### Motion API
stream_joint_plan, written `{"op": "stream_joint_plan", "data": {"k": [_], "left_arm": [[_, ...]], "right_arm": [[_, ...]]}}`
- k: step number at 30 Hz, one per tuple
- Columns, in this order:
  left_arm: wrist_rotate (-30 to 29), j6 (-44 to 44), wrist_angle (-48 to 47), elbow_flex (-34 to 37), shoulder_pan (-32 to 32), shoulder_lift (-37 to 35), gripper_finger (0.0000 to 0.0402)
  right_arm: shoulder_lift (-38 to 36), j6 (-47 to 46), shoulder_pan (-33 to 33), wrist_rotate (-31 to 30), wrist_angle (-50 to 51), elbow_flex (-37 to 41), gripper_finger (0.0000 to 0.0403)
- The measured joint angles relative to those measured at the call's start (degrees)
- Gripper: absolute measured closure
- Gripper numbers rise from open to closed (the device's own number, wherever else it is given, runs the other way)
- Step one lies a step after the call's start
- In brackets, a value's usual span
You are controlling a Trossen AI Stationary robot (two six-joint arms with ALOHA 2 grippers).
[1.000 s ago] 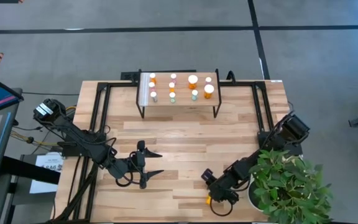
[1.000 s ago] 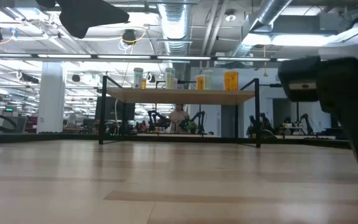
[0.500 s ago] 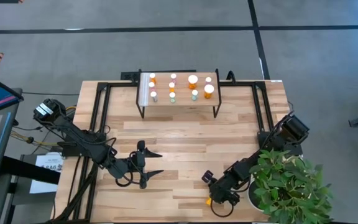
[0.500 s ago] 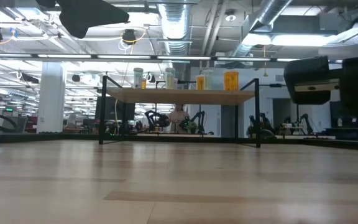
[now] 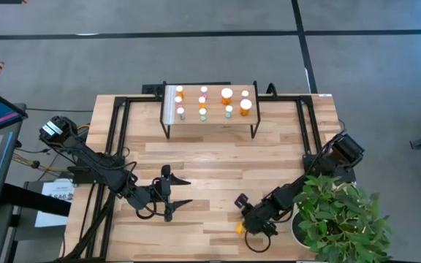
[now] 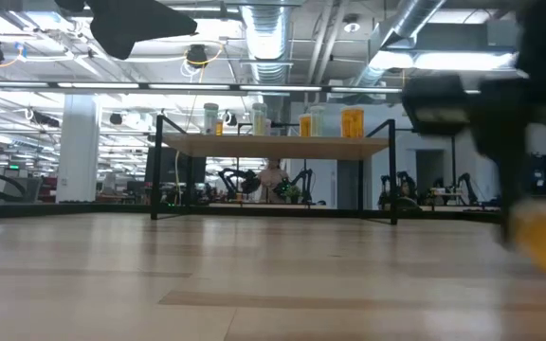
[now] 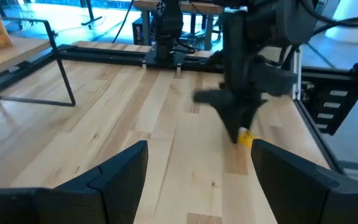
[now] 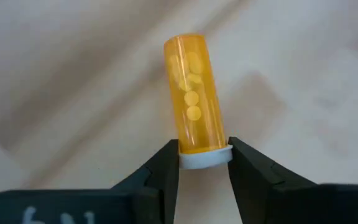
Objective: Pick and place medicine bottles onto shelf by color
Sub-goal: Put the small orange pill bottle on the shelf
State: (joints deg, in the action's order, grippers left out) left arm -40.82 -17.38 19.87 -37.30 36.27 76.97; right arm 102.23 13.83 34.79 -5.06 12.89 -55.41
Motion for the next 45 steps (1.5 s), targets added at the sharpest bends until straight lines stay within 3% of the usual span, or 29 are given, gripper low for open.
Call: {"op": "stream_joint_plan", "data": {"k": [5,11,15,18,32,45], "left_arm": [[2.66,-3.91,2.90,0.00,-1.39,2.29,0.0127],[9.67,-11.86,11.38,0.00,-6.12,12.05,0.0127],[14.75,-14.91,21.29,-0.59,-9.76,18.93,0.0127],[19.25,-16.45,28.02,-0.95,-12.43,22.70,0.0127],[21.29,-20.99,28.46,-2.44,-19.17,23.58,0.0112],[25.92,-19.98,19.68,-8.44,-21.84,23.58,0.0109]], "right_arm": [[-3.10,4.99,-2.60,-13.29,8.87,-4.65,0.0264],[-5.02,15.42,-5.42,-31.78,15.46,-11.07,0.0268],[-4.81,23.75,-6.21,-37.54,15.94,-13.39,0.0261],[-4.39,28.46,-6.69,-40.00,15.95,-13.66,0.0258],[-4.41,30.35,-7.32,-41.79,17.49,-13.63,0.0258],[-4.43,30.62,-7.56,-41.77,17.52,-13.63,0.0260]]}}
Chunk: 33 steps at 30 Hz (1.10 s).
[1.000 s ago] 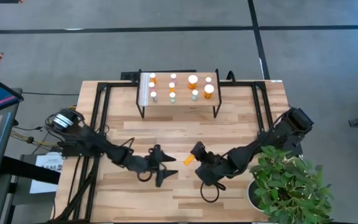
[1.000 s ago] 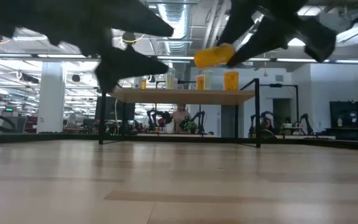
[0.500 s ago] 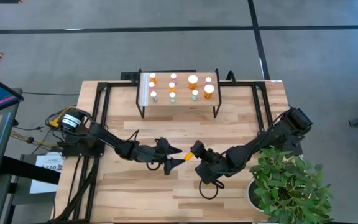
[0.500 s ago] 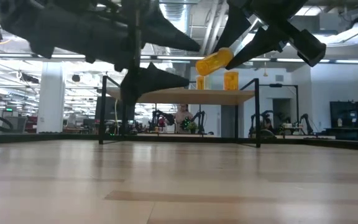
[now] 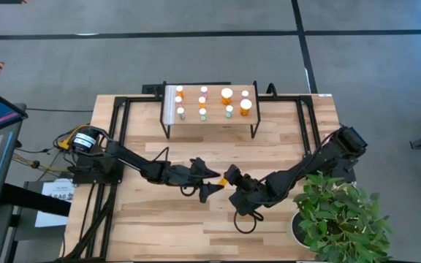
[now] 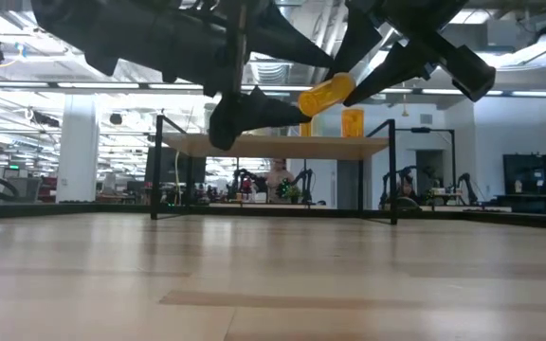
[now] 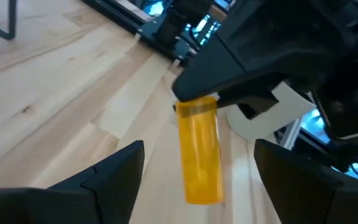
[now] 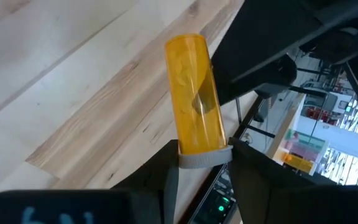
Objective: Pick and place medicine bottles onto shelf by color
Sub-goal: Put the small orange pill bottle on the shelf
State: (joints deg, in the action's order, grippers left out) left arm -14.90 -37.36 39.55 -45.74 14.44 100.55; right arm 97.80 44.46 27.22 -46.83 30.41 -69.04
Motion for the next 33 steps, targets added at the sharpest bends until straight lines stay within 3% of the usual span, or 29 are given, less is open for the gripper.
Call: {"op": "stream_joint_plan", "data": {"k": [12,25,33], "left_arm": [[0.88,0.01,-0.27,0.00,0.02,0.00,0.0187],[0.79,1.10,-0.27,0.00,0.02,-0.02,0.0204],[0.92,1.93,-1.12,0.00,0.02,-0.02,0.0277]], "right_arm": [[0.00,1.04,0.00,0.00,-0.04,0.00,0.0259],[-0.04,6.03,-0.39,-1.57,-5.64,0.00,0.0258],[-0.04,6.63,-0.70,-1.62,-5.61,0.00,0.0254]]}}
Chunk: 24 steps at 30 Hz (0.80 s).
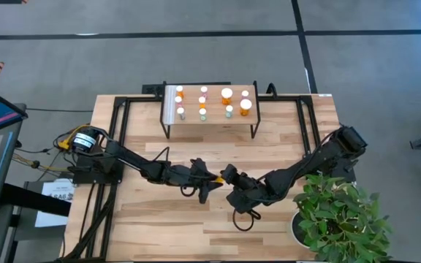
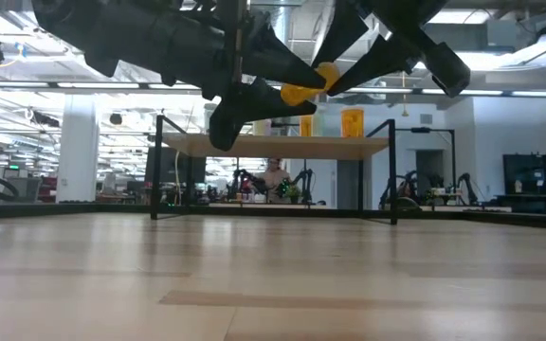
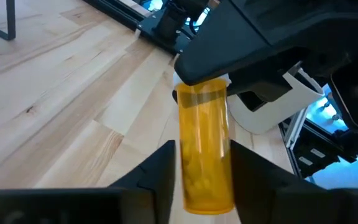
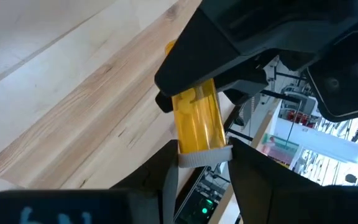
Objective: Pick and place medicine bottles onto shelf by color
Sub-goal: Put the small orange pill bottle on the shelf
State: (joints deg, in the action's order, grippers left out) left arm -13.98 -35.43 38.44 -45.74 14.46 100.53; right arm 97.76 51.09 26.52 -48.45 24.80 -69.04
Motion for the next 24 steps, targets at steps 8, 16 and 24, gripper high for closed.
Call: {"op": "stream_joint_plan", "data": {"k": [8,16,24], "left_arm": [[0.00,1.33,-0.07,0.02,0.02,0.00,0.0337],[-1.21,3.90,-0.02,0.02,0.00,0.00,0.0308],[-1.73,6.73,0.03,0.02,-0.07,-0.02,0.0324]], "right_arm": [[0.00,-0.02,0.09,0.00,-0.01,0.00,0.0239],[-0.73,-1.83,0.40,-0.02,0.98,-0.02,0.0193],[-6.60,-14.38,-0.11,0.25,8.80,0.00,0.0146]]}}
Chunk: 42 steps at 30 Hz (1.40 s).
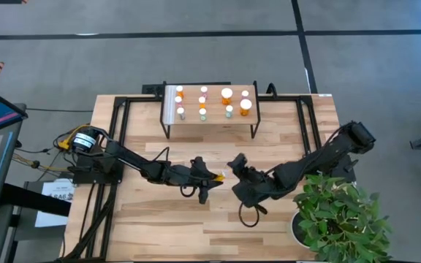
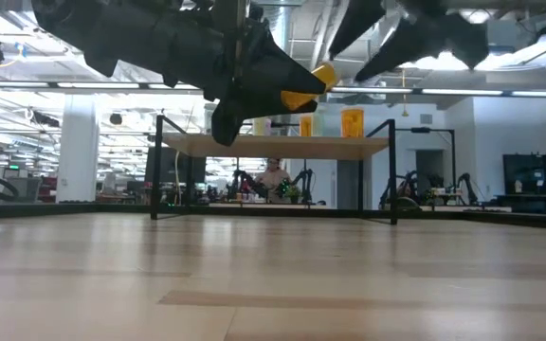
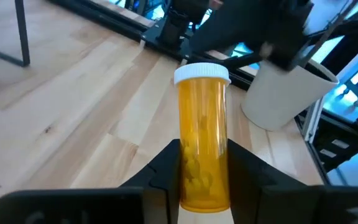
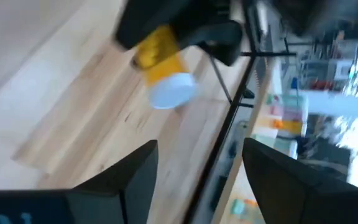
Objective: Pick and place medicine bottles onto shelf by color
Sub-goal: Put the small orange pill bottle on the shelf
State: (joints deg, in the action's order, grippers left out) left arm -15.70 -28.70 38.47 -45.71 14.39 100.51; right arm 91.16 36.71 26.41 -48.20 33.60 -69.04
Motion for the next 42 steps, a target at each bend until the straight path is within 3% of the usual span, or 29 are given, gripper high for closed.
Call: {"op": "stream_joint_plan", "data": {"k": [4,8,11,17,21,25,28,35,42], "left_arm": [[-0.41,4.78,2.44,0.02,0.02,0.00,0.0325],[-2.10,10.38,7.54,0.04,0.28,0.00,0.0315],[-2.97,15.35,13.44,0.77,0.82,-0.02,0.0310],[-3.04,20.25,32.35,8.59,2.03,-0.04,0.0309],[-3.14,20.52,41.37,13.65,2.05,-0.07,0.0308],[-2.79,21.62,44.38,14.83,2.02,-0.07,0.0308],[-2.38,23.14,44.18,13.98,2.05,-0.07,0.0308],[-1.28,26.75,44.21,11.74,1.69,-0.07,0.0308],[-1.00,26.98,42.84,11.58,1.32,-0.04,0.0307]], "right_arm": [[-5.87,-9.95,-0.24,5.20,2.65,0.00,0.0143],[-12.91,-20.82,-3.17,18.57,2.93,0.16,0.0143],[-17.94,-23.95,-5.75,27.18,-1.69,3.85,0.0143],[-27.56,-21.78,-7.04,31.88,-20.61,19.30,0.0143],[-31.36,-20.77,-7.12,34.24,-44.49,31.34,0.0143],[-29.54,-19.87,-7.45,36.63,-72.80,40.43,0.0143],[-25.60,-20.62,-8.36,36.60,-85.90,43.38,0.0143],[-16.73,-21.25,-9.34,36.44,-99.43,43.04,0.0143],[-11.58,-25.24,-9.31,36.25,-100.22,38.75,0.0143]]}}
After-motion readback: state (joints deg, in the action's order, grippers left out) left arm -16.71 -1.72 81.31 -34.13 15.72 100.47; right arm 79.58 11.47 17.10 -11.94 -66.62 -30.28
